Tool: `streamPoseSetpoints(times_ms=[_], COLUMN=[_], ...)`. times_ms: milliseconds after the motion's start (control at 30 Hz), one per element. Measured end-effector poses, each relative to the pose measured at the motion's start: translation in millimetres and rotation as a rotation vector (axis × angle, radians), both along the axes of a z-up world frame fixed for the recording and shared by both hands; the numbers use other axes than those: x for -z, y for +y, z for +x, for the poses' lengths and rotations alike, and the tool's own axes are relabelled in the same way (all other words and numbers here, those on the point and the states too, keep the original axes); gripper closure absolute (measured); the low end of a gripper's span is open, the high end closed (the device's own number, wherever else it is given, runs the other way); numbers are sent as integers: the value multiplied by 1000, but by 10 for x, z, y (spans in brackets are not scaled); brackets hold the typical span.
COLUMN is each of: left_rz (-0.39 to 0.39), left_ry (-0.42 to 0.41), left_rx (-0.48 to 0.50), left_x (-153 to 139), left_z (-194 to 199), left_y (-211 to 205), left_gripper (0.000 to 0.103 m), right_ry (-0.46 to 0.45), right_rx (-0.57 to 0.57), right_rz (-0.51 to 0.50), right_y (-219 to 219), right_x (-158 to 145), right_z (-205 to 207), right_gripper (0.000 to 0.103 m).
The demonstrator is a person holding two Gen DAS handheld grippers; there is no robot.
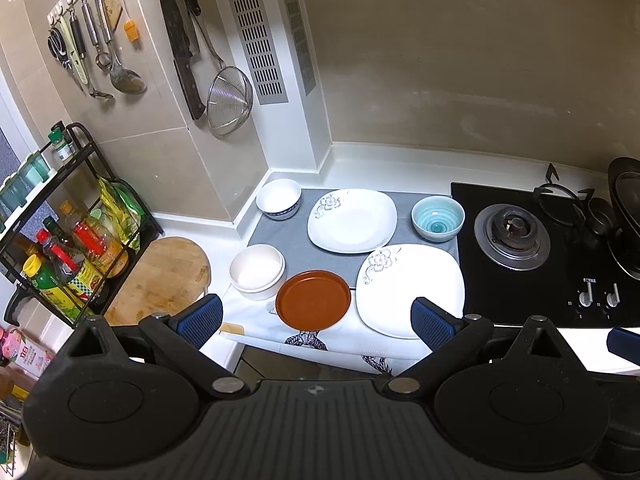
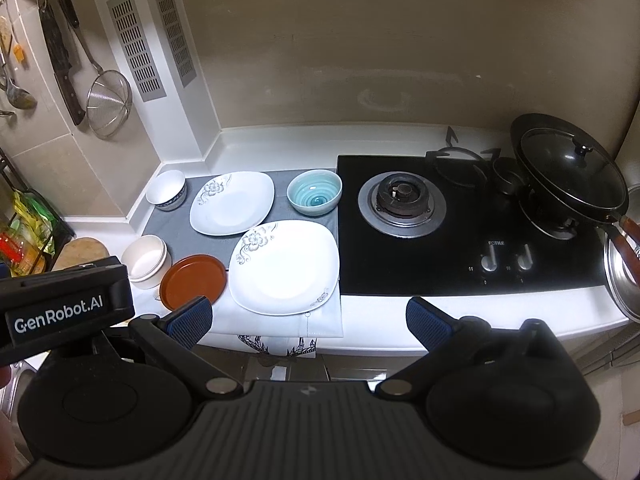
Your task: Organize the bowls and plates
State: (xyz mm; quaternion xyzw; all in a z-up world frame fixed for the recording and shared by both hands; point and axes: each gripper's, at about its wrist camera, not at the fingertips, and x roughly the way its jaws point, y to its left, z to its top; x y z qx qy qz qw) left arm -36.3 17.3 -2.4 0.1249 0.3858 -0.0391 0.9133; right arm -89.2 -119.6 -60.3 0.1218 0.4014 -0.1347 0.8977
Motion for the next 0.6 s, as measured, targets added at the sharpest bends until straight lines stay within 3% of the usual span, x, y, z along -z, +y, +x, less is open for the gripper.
streamPoseSetpoints(times_ms=[600], left_rz=[7], left_ry=[20], left_rx=[-16], left_x=[75], left_z=[10], left_y=[187], left_gripper=[3], right_ry=[23], right_rx=[-27], right_rz=[6], right_y=[210], right_x=[78], right_z=[46], right_gripper=[0])
